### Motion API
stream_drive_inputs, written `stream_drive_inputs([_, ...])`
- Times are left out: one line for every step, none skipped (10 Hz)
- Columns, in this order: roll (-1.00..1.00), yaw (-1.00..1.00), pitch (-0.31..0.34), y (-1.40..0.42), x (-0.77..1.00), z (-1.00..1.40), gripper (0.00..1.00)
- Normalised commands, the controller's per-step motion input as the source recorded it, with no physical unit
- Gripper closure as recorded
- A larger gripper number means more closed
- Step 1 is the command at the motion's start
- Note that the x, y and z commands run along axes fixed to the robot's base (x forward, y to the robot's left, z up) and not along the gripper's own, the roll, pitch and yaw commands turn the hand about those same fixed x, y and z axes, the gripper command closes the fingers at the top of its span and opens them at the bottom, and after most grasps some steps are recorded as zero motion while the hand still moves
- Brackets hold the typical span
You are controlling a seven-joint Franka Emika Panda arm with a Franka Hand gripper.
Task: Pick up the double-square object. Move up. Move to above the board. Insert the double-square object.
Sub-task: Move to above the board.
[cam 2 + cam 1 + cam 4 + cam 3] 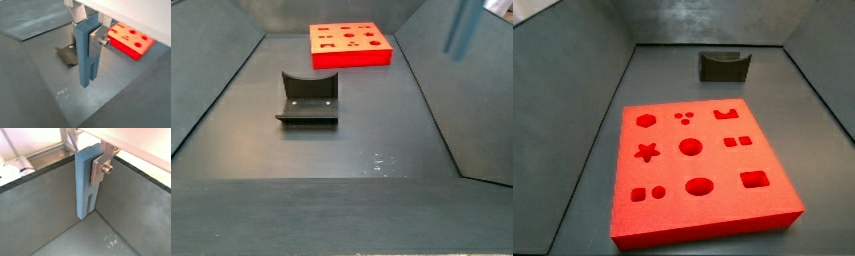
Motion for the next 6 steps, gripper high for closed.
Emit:
stream_drive_inputs([0.06,-0.62,0.146,-1.0,0.3,0.05,1.0])
stream_drive_inputs([-0.01,-0.34,0.103,-1.0,0.3,0.05,1.0])
stream_drive_inputs([-0.03,-0.2,0.095,-1.0,0.3,0.05,1.0])
stream_drive_inputs([-0.03,-0.05,0.1,-1.0,0.31,0.05,1.0])
stream_drive_inputs([-0.02,-0.03,0.104,-1.0,0.32,0.05,1.0])
stream_drive_inputs([-0.01,0.0,0.115,-1.0,0.33,0.05,1.0])
